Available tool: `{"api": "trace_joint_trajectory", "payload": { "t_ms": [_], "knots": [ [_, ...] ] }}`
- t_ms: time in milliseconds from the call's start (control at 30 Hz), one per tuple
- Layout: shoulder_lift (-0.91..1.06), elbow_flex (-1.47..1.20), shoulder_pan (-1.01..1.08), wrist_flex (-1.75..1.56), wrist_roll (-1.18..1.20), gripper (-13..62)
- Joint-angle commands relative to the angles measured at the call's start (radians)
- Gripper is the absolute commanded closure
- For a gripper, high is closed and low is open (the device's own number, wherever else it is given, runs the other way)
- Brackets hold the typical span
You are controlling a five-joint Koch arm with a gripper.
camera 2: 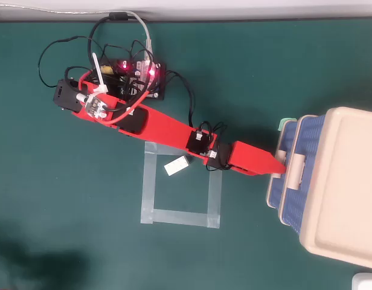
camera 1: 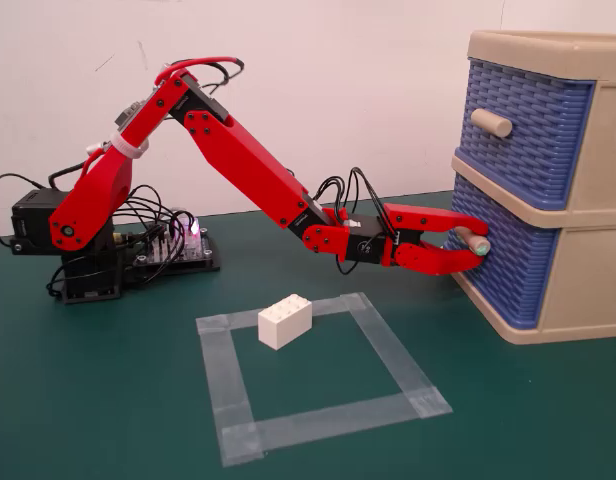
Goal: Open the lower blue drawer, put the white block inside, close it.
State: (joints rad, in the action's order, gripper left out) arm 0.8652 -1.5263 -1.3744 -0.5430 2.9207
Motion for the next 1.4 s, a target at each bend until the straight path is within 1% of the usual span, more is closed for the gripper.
{"api": "trace_joint_trajectory", "payload": {
  "t_ms": [0, 67, 133, 367, 433, 500, 533, 567, 600, 633, 667, 733, 800, 833, 867, 900, 933, 1000, 1033, 1067, 1133, 1200, 1300, 1367],
  "knots": [
    [0.029, 0.095, -0.008, 0.067, 0.081, 57.4],
    [0.066, 0.034, 0.006, 0.069, 0.12, 57.4],
    [0.146, -0.087, 0.02, 0.069, 0.144, 57.4],
    [0.673, -0.755, 0.054, 0.069, 0.163, 57.4],
    [0.755, -0.838, 0.061, 0.069, 0.163, 57.4],
    [0.776, -0.856, 0.061, 0.071, 0.166, 57.0],
    [0.776, -0.853, 0.061, 0.069, 0.166, 53.2],
    [0.781, -0.853, 0.061, 0.071, 0.164, 45.5],
    [0.787, -0.857, 0.058, 0.074, 0.163, 35.1],
    [0.801, -0.864, 0.064, 0.075, 0.163, 22.1],
    [0.819, -0.867, 0.071, 0.075, 0.164, 16.3],
    [0.907, -0.879, 0.074, 0.095, 0.164, 14.8],
    [1.054, -0.874, 0.075, 0.241, 0.164, 14.9],
    [1.124, -0.867, 0.078, 0.379, 0.164, 15.0],
    [1.223, -0.815, 0.092, 0.612, 0.164, 15.1],
    [1.267, -0.749, 0.109, 0.792, 0.164, 15.1],
    [1.312, -0.63, 0.147, 1.091, 0.166, 15.1],
    [1.259, -0.396, 0.23, 1.549, 0.166, 15.1],
    [1.181, -0.284, 0.273, 1.73, 0.167, 15.4],
    [1.112, -0.212, 0.307, 1.822, 0.17, 15.4],
    [0.959, -0.106, 0.377, 1.893, 0.219, 15.4],
    [0.81, -0.032, 0.434, 1.893, 0.368, 15.4],
    [0.684, 0.015, 0.44, 1.887, 0.565, 15.5],
    [0.635, 0.063, 0.44, 1.885, 0.586, 15.5]
  ]
}}
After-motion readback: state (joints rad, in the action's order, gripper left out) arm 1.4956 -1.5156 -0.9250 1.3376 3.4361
